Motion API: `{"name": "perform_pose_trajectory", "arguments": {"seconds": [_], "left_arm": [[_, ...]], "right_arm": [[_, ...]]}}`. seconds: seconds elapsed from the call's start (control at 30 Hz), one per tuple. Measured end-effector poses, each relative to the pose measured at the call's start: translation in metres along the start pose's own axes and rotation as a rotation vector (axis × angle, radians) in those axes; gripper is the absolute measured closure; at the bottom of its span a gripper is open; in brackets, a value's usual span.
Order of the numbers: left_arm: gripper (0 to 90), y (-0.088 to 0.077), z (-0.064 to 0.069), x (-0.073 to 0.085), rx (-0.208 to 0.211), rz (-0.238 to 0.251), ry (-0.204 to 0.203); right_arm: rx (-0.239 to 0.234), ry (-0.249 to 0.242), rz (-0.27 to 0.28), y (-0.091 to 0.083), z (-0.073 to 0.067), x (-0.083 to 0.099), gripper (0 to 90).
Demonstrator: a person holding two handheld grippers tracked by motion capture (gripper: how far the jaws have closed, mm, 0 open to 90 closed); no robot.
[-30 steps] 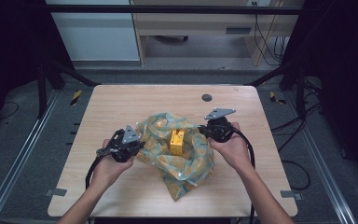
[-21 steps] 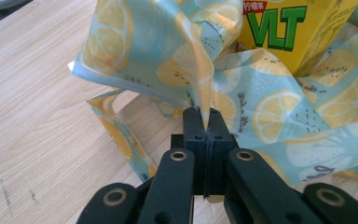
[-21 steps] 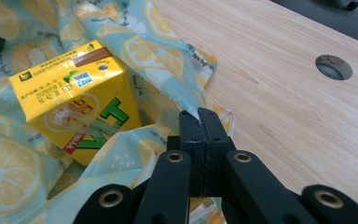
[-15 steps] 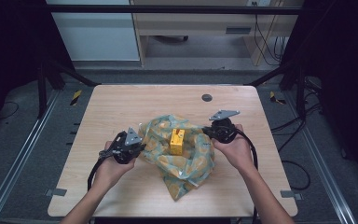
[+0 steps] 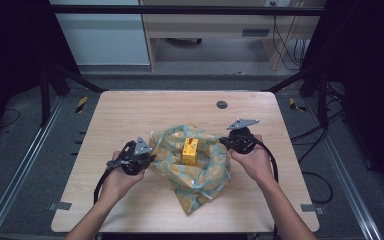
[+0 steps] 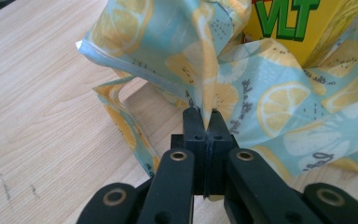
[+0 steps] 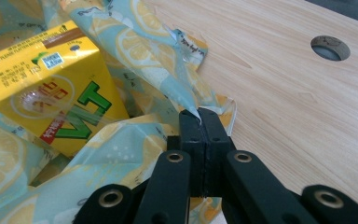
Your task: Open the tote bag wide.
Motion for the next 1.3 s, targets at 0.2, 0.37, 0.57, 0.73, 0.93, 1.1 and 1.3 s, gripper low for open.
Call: {"name": "perform_pose_trajectory", "arguments": {"seconds": [0.2,0.37,0.57,0.73,0.93,1.1,1.3], "left_arm": [[90.0,0.003,0.001,0.005,0.003,0.004,-0.006],[90.0,0.005,0.001,0.009,0.007,-0.007,-0.016],[90.0,0.009,0.000,0.014,0.009,-0.020,-0.016],[90.0,0.010,0.001,0.023,0.017,-0.033,-0.024],[90.0,0.010,-0.003,0.030,0.014,-0.035,-0.037],[90.0,0.011,-0.004,0.033,0.016,-0.040,-0.045],[90.0,0.012,-0.004,0.036,0.003,-0.050,-0.028]], "right_arm": [[-0.003,0.010,-0.002,0.002,0.002,0.006,89.7],[-0.003,0.016,-0.019,0.006,0.003,0.014,89.7],[-0.002,0.025,-0.028,0.010,0.004,0.021,89.7],[-0.003,0.032,-0.040,0.012,0.005,0.029,89.6],[-0.001,0.035,-0.053,0.014,0.007,0.036,89.6],[0.003,0.022,-0.061,0.016,0.008,0.037,89.5],[0.008,0.028,-0.066,0.017,0.010,0.040,89.6]]}}
Point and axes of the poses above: each handheld gripper's, and its own axes: y roughly forward along the jaws, x roughly out of its underside, z roughly to its right, the point moved 9 cm from there along y, roughly forward along the jaws, and after that the axes turned 1 degree about x, right-handed, at the moved point
